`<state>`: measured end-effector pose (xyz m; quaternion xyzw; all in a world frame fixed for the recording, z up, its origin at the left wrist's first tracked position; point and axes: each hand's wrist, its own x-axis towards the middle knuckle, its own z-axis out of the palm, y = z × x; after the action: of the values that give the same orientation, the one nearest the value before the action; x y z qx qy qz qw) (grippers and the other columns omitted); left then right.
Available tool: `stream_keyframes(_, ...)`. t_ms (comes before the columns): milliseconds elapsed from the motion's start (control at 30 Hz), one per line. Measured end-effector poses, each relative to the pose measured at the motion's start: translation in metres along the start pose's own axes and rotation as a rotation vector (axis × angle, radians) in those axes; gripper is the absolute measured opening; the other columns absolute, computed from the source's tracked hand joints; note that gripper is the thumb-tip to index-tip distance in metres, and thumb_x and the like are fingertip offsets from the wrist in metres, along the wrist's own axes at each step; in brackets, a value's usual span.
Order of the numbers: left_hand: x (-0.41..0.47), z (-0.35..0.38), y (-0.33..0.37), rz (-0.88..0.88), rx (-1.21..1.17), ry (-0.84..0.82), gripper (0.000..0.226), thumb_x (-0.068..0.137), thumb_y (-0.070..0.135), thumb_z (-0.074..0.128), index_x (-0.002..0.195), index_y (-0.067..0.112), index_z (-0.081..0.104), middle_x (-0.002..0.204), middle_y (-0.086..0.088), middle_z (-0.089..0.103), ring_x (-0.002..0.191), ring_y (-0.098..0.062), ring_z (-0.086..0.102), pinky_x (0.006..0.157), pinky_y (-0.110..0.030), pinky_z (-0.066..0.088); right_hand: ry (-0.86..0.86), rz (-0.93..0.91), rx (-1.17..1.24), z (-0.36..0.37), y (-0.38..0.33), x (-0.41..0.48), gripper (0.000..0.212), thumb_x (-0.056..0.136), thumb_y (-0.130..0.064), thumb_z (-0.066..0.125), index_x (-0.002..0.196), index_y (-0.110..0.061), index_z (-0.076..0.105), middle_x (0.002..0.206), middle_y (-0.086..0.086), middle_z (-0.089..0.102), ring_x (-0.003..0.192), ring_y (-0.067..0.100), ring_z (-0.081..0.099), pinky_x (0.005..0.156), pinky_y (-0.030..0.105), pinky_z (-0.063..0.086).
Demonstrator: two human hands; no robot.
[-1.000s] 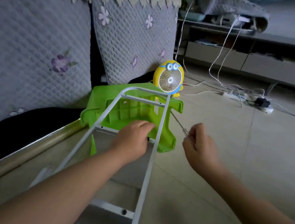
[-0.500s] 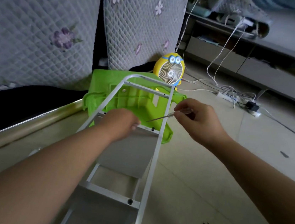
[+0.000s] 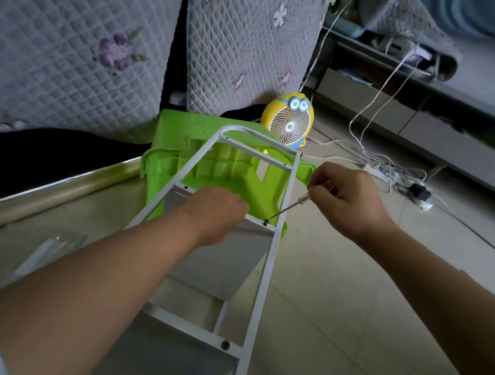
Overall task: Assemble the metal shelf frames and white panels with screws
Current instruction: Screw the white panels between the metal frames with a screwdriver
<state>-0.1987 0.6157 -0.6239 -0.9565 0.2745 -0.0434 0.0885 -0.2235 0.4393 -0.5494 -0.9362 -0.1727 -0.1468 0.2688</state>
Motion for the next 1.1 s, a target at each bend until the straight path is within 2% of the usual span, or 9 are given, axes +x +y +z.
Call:
stream_keyframes(167, 0.0, -0.001, 0.001, 0.006, 0.012, -0.006, 0.033, 0.087, 0.001, 0.043, 0.118, 0.01, 0.048, 0.119, -0.008, 0.055, 0.11, -0.028, 0.052, 0.079, -0.034, 0.042, -0.026, -0.005, -0.036, 0.0, 0.001, 0.003, 0.008, 0.076, 0.005, 0.055, 0.074, 0.003, 0.062, 0.054, -0.013, 0.048, 0.05, -0.006, 0.047, 0.051, 0.011, 0.034)
stream_keyframes(300, 0.001, 0.002, 0.0, 0.009, 0.009, 0.014, 0.03, 0.089, 0.002, 0.042, 0.117, 0.01, 0.049, 0.116, -0.008, 0.055, 0.109, -0.027, 0.052, 0.076, -0.033, 0.041, -0.063, -0.002, -0.084, -0.001, -0.003, 0.006, 0.008, 0.079, 0.001, 0.055, 0.078, 0.003, 0.062, 0.057, -0.009, 0.048, 0.053, 0.006, 0.044, 0.051, 0.011, 0.032)
stream_keyframes(367, 0.003, 0.006, -0.003, 0.013, 0.003, 0.034, 0.028, 0.091, 0.004, 0.042, 0.117, 0.011, 0.05, 0.114, -0.007, 0.056, 0.106, -0.027, 0.053, 0.071, -0.032, 0.037, -0.137, -0.002, -0.14, -0.005, -0.006, 0.011, 0.009, 0.082, -0.002, 0.054, 0.083, 0.002, 0.062, 0.062, -0.003, 0.05, 0.061, 0.015, 0.045, 0.053, 0.018, 0.03)
stream_keyframes(533, 0.004, 0.011, -0.005, 0.009, -0.035, 0.054, 0.02, 0.093, 0.007, 0.043, 0.11, 0.01, 0.052, 0.105, -0.007, 0.057, 0.098, -0.025, 0.054, 0.066, -0.029, 0.031, -0.422, -0.089, -0.447, -0.019, -0.019, 0.032, 0.022, 0.092, -0.021, 0.053, 0.098, -0.001, 0.06, 0.085, 0.005, 0.057, 0.081, 0.018, 0.051, 0.062, 0.02, 0.026)
stream_keyframes(733, 0.005, 0.015, -0.005, -0.003, -0.078, 0.074, 0.02, 0.092, 0.005, 0.044, 0.109, 0.01, 0.053, 0.105, -0.007, 0.057, 0.099, -0.024, 0.053, 0.069, -0.031, 0.036, -0.509, -0.187, -0.835, -0.01, -0.05, 0.039, 0.038, 0.097, -0.036, 0.038, 0.108, -0.005, 0.056, 0.105, 0.014, 0.058, 0.099, 0.03, 0.054, 0.069, 0.029, 0.034)
stream_keyframes(867, 0.006, 0.019, -0.006, -0.004, -0.111, 0.088, 0.025, 0.091, 0.005, 0.043, 0.113, 0.011, 0.054, 0.105, -0.007, 0.058, 0.098, -0.024, 0.053, 0.067, -0.03, 0.034, -0.585, -0.104, -0.867, -0.008, -0.06, 0.039, 0.03, 0.098, -0.029, 0.036, 0.114, -0.006, 0.046, 0.111, 0.016, 0.055, 0.09, 0.033, 0.051, 0.07, 0.032, 0.037)
stream_keyframes(967, 0.005, 0.02, -0.008, -0.009, -0.151, 0.094, 0.026, 0.091, 0.003, 0.044, 0.113, 0.01, 0.055, 0.105, -0.007, 0.058, 0.097, -0.024, 0.054, 0.069, -0.031, 0.038, -0.635, -0.033, -0.784, -0.011, -0.059, 0.038, 0.011, 0.094, -0.015, 0.04, 0.102, -0.009, 0.034, 0.095, 0.014, 0.048, 0.072, 0.026, 0.04, 0.066, 0.031, 0.031)
stream_keyframes(1033, 0.006, 0.02, -0.009, -0.005, -0.165, 0.083, 0.023, 0.092, 0.005, 0.044, 0.111, 0.01, 0.056, 0.103, -0.007, 0.058, 0.095, -0.024, 0.054, 0.066, -0.031, 0.034, -0.653, -0.075, -0.781, -0.013, -0.057, 0.038, 0.011, 0.094, -0.013, 0.042, 0.097, -0.01, 0.032, 0.082, 0.007, 0.039, 0.06, 0.018, 0.036, 0.064, 0.03, 0.031)
stream_keyframes(1100, 0.006, 0.018, -0.012, -0.006, -0.212, 0.057, 0.02, 0.094, 0.011, 0.044, 0.109, 0.009, 0.057, 0.104, -0.008, 0.058, 0.095, -0.025, 0.055, 0.066, -0.031, 0.034, -0.645, -0.155, -0.803, -0.016, -0.056, 0.036, 0.01, 0.095, -0.018, 0.045, 0.098, -0.011, 0.038, 0.085, 0.006, 0.041, 0.065, 0.015, 0.043, 0.065, 0.028, 0.031)
